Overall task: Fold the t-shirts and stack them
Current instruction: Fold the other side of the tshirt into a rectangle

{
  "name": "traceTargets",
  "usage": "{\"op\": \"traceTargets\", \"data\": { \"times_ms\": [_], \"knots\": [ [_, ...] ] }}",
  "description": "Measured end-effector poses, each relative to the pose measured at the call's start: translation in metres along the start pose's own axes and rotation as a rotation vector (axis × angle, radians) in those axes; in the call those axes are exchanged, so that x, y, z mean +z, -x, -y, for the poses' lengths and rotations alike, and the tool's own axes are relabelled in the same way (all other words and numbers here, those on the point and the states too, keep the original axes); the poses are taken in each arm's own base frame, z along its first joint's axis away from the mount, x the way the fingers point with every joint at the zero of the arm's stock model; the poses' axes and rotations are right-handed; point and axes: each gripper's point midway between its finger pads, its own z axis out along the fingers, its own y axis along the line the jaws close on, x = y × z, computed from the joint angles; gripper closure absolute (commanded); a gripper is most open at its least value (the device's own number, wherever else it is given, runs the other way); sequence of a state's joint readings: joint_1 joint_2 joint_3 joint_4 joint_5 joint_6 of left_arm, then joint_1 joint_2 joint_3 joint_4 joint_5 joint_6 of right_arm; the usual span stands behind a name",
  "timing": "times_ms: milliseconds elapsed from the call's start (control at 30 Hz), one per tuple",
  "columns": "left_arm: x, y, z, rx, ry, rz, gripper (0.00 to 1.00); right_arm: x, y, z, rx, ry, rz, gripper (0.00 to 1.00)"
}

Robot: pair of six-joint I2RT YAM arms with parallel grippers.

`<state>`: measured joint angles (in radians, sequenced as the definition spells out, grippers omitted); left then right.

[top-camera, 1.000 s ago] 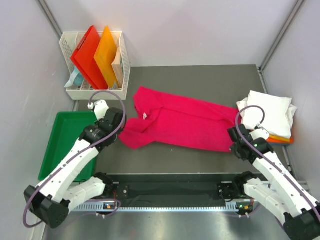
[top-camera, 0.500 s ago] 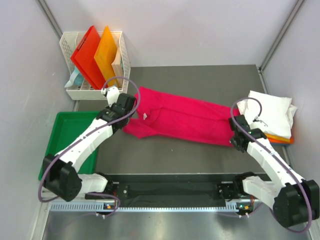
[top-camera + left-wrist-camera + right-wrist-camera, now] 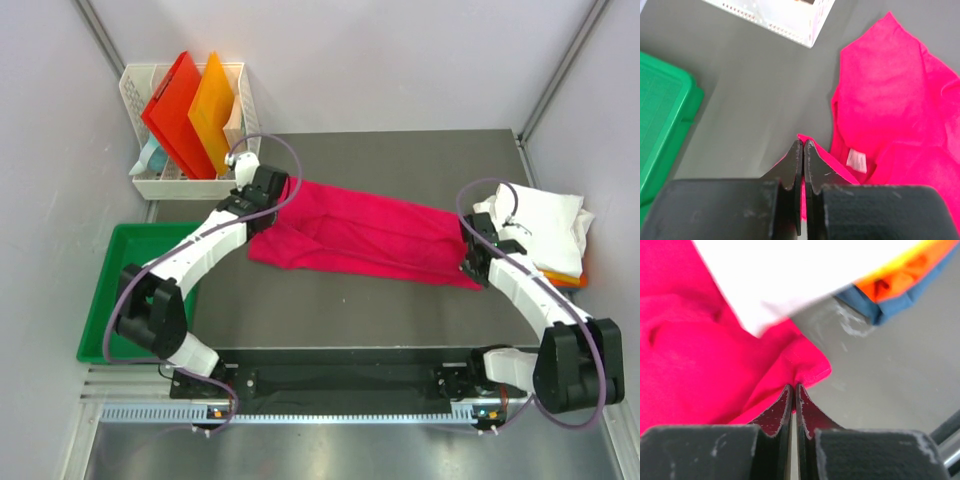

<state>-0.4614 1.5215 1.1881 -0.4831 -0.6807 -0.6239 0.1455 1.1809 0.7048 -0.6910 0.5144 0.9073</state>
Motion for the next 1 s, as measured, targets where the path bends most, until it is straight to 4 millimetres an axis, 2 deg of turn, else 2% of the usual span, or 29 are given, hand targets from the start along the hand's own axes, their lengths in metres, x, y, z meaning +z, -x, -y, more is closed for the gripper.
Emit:
{"op": "traceTargets", "data": {
  "times_ms": [333, 767, 1000],
  "knots": [
    [0.026, 0.018, 0.020, 0.004, 0.023, 0.030, 1.00, 0.009, 0.026, -0.039, -0.013, 0.026, 0.025, 1.00],
    [0.063, 0.019, 0.042, 0.029, 0.052, 0.031, 1.00, 0.042, 0.015, -0.051, -0.058, -0.049, -0.026, 1.00],
    [0.069, 0.023, 0.049, 0.041, 0.053, 0.036, 1.00, 0.042, 0.033, -0.067, -0.035, -0.032, 0.001, 1.00]
  ]
}}
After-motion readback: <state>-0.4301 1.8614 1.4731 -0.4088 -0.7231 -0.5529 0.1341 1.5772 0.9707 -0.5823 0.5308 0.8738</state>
